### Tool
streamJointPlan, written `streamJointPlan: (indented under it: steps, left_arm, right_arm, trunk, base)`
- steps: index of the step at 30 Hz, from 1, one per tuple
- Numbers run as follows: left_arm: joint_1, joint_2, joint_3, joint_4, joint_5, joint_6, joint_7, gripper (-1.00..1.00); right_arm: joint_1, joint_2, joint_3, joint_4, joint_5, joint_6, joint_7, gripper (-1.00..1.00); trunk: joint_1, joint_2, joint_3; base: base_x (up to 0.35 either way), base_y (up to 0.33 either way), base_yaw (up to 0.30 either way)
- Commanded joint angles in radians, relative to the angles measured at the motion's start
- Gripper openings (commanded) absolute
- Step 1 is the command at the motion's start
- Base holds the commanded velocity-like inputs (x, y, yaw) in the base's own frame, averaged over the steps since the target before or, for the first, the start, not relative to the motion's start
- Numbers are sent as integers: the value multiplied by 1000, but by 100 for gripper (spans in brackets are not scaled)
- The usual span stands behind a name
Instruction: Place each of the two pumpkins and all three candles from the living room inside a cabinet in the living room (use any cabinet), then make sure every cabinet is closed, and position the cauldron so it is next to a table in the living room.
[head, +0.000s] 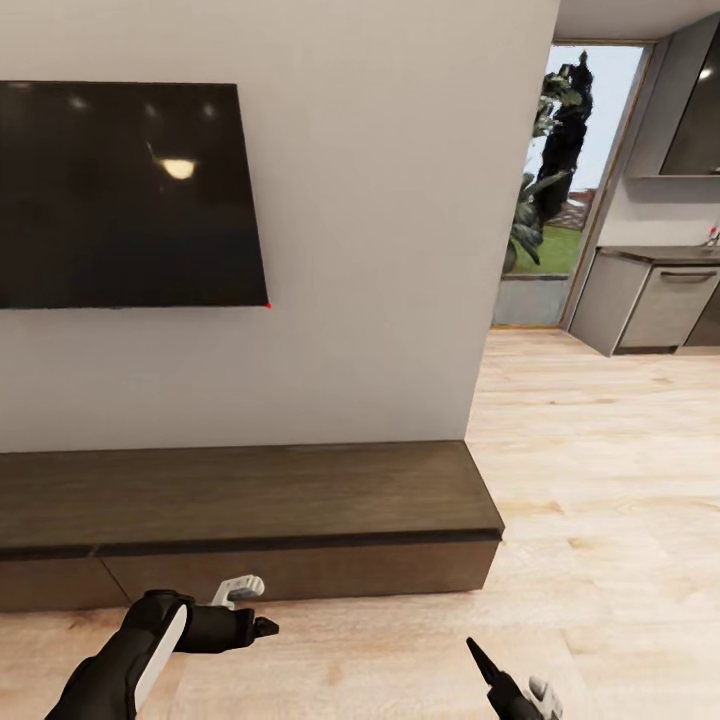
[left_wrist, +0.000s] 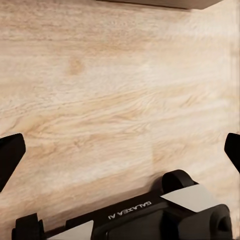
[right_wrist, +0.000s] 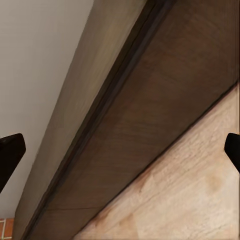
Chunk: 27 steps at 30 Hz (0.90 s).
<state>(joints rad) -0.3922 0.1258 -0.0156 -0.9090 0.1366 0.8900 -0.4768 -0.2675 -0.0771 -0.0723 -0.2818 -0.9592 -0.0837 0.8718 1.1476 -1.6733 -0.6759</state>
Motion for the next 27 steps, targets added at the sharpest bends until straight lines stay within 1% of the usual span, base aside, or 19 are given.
streamJointPlan:
  steps: [1, 3, 6, 8, 10, 12, 14, 16, 18, 20, 23, 24, 26, 27]
  left_arm:
    - [-1, 1, -1, -1, 16, 10, -12, 100]
    - [-1, 5, 0, 0, 30, 13, -57, 100]
    - [-1, 11, 1, 1, 49, 14, -101, 100]
    - [-1, 22, 1, 2, 76, 15, -141, 100]
    - [-1, 31, 2, 5, 98, 15, -166, 100]
    - [-1, 36, 2, 7, 113, 15, -175, 100]
    - [-1, 37, 2, 8, 123, 15, -178, 100]
    - [-1, 40, 3, 9, 149, 15, -182, 100]
    - [-1, 43, 3, 9, 177, 15, -184, 100]
    - [-1, 44, 3, 10, 198, 15, -185, 100]
    - [-1, 44, 3, 11, 212, 15, -188, 100]
    - [-1, 44, 4, 12, 214, 15, -191, 100]
    - [-1, 50, 4, 13, 216, 15, -210, 100]
    - [-1, 54, 4, 13, 217, 15, -216, 100]
  right_arm:
    - [-1, 1, -4, 0, -3, -14, 4, 100]
    - [-1, 2, -8, -3, -11, -29, 15, 100]
    - [-1, 3, -9, -3, -30, -24, 16, 100]
    - [-1, 4, -8, -9, -65, -6, 15, 100]
    - [-2, 5, -7, -43, -105, 25, 13, 100]
    - [-2, 6, -7, -71, -129, 40, 11, 100]
    - [-3, 6, -6, -86, -141, 47, 10, 100]
    - [-8, 7, -7, -111, -153, 50, 9, 100]
    - [-28, 8, -6, -124, -156, 44, 4, 100]
    - [-40, 8, -6, -130, -158, 21, -3, 100]
    - [-49, 8, -7, -135, -170, 1, -14, 100]
    - [-50, 8, -8, -136, -188, -2, -17, 100]
    - [-52, 8, -7, -137, -254, -3, -15, 100]
    - [-52, 8, -7, -138, -273, -2, -14, 100]
  trunk:
    - [4, -8, -4]
    - [12, -22, -10]
    - [23, -43, -20]
    - [31, -57, -26]
    - [38, -71, -32]
    - [46, -85, -39]
    - [54, -99, -45]
    - [61, -113, -51]
    - [69, -127, -57]
    - [77, -141, -64]
    - [88, -162, -73]
    - [92, -169, -76]
    - [100, -183, -82]
    - [104, -190, -86]
  base:
    - [0, 0, 0]
    - [0, 0, 0]
    - [0, 0, 0]
    - [0, 0, 0]
    - [0, 0, 0]
    - [0, 0, 0]
    - [0, 0, 0]
    - [0, 0, 0]
    - [0, 0, 0]
    - [0, 0, 0]
    - [0, 0, 0]
    - [0, 0, 0]
    - [0, 0, 0]
    - [0, 0, 0]
